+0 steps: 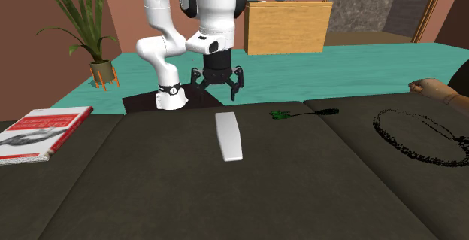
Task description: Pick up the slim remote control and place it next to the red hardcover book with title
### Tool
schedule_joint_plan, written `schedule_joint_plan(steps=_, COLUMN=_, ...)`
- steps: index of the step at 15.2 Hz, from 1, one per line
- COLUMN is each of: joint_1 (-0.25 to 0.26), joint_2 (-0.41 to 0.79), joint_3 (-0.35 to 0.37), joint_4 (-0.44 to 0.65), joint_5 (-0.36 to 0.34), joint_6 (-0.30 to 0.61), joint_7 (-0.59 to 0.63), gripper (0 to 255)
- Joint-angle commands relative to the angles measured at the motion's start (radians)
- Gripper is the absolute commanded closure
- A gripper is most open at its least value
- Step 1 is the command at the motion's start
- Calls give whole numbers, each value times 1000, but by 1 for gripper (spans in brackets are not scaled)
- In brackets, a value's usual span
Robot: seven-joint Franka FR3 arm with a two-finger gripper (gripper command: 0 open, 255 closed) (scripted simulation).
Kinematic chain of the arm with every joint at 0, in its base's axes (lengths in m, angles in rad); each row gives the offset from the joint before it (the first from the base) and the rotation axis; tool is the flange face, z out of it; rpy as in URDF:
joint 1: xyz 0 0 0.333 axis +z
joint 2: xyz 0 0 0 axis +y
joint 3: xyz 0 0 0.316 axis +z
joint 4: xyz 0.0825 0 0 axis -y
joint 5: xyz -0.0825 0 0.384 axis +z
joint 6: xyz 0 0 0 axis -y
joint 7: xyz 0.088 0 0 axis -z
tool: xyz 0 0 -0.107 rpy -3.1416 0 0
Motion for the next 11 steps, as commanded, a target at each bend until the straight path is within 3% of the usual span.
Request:
schedule_joint_plan(steps=1, joint_1=-4, joint_2=78, joint_3=-5, joint_4=77, joint_5=3, joint_6=11, joint_7=17, gripper=0)
schedule_joint_plan(steps=6, joint_1=-11, joint_2=270, joint_3=-15, joint_4=315, joint_5=15, joint_6=-12, joint_7=59, gripper=0)
schedule_joint_plan(steps=11, joint_1=-11, joint_2=283, joint_3=-15, joint_4=267, joint_5=15, joint_6=49, joint_7=59, gripper=0)
